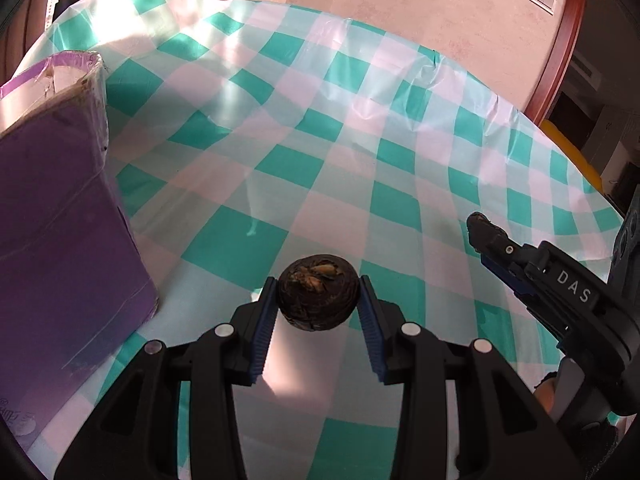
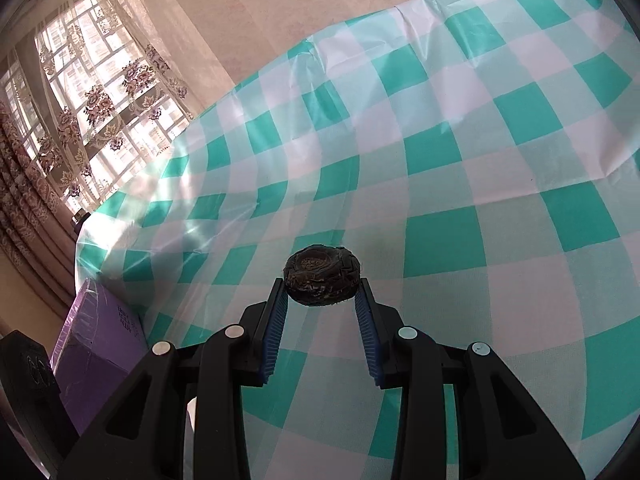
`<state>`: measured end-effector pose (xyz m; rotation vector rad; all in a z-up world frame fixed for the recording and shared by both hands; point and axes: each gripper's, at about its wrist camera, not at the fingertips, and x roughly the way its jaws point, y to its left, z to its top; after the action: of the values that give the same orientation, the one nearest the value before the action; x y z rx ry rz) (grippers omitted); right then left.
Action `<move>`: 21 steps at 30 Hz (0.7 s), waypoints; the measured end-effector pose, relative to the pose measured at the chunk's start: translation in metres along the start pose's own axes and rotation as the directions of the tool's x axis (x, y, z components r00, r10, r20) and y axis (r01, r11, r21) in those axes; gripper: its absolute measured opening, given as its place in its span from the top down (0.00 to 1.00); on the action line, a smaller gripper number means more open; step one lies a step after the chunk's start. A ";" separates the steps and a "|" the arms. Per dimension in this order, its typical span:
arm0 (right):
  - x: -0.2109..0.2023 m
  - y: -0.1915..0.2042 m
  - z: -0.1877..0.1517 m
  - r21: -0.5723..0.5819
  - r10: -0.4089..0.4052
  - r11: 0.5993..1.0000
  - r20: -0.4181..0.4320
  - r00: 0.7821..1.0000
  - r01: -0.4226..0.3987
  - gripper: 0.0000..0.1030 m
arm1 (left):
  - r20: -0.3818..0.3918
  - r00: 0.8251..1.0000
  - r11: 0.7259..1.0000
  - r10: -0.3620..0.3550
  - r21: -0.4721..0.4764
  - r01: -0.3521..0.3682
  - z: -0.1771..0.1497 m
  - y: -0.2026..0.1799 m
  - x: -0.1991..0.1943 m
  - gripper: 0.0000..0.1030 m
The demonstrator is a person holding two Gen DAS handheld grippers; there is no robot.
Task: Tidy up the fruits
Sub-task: 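Carry both dates over the box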
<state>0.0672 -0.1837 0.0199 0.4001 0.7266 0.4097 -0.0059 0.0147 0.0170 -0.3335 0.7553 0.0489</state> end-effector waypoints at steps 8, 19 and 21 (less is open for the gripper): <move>-0.026 0.013 -0.032 -0.038 -0.003 0.999 -0.022 1.000 0.002 0.66 | 0.004 0.999 0.999 -0.038 0.029 0.038 -0.033 0.016 -0.040 0.61; -0.035 0.034 -0.057 -0.082 0.032 0.996 -0.084 0.996 -0.039 0.66 | 0.058 0.995 0.993 -0.079 0.091 0.074 -0.051 0.018 -0.070 0.61; -0.034 0.039 -0.060 -0.097 0.031 0.994 -0.093 0.995 -0.041 0.66 | 0.059 0.994 0.994 -0.087 0.077 0.082 -0.051 0.021 -0.072 0.61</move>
<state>-0.0064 -0.1548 0.0169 0.3030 0.7853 0.4986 -0.0959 0.0239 0.0251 -0.2916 0.6785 -0.0485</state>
